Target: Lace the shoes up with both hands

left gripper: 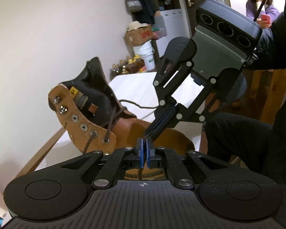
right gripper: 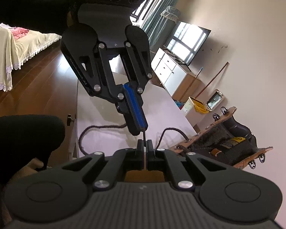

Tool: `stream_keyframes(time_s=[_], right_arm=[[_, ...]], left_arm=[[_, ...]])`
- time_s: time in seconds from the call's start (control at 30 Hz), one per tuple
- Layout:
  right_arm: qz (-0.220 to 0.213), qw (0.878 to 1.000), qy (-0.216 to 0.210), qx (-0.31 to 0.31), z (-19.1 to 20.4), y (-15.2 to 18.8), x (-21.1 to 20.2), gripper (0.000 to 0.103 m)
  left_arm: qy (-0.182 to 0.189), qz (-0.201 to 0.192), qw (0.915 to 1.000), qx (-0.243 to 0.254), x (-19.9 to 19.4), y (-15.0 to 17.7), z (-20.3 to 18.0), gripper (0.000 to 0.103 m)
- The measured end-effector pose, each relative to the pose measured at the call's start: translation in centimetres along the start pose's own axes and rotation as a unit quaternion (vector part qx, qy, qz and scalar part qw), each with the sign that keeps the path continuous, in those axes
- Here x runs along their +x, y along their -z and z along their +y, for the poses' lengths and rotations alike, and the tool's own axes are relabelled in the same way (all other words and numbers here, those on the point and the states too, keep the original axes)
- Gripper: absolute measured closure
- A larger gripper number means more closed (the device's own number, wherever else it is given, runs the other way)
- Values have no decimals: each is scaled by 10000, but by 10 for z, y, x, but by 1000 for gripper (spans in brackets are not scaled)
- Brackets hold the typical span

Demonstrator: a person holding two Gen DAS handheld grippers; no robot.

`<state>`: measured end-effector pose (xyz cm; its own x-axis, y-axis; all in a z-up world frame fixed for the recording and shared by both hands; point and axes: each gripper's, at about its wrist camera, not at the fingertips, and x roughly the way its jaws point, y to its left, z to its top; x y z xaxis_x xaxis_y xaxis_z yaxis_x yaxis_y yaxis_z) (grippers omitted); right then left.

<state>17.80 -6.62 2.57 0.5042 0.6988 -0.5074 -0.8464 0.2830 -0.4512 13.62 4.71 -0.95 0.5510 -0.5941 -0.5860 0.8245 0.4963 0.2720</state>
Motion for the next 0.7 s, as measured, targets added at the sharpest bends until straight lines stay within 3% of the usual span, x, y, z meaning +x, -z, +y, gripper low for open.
stream_keyframes(time_s=[0.1,0.2,0.37,0.57,0.7], right_arm=[[-95,9995,169,232,-5,4,-6,99],[-218,9950,488,841,-20,14,-14,96],[-90,9754,1176,1864,-45,34,-21,95],[-184,9497,1541,2719,-70,57,-19,95],[-277,9425,1565,2939,-73,68,-19,91]], left_arm=[[-175,-29,9998,28,2,-5,3,100],[-455,-101,9989,-32,5,-13,12,100],[-774,-223,9967,-89,24,-29,27,100],[-780,-147,9968,-93,50,-43,37,100],[-801,89,9967,1,65,-49,39,100]])
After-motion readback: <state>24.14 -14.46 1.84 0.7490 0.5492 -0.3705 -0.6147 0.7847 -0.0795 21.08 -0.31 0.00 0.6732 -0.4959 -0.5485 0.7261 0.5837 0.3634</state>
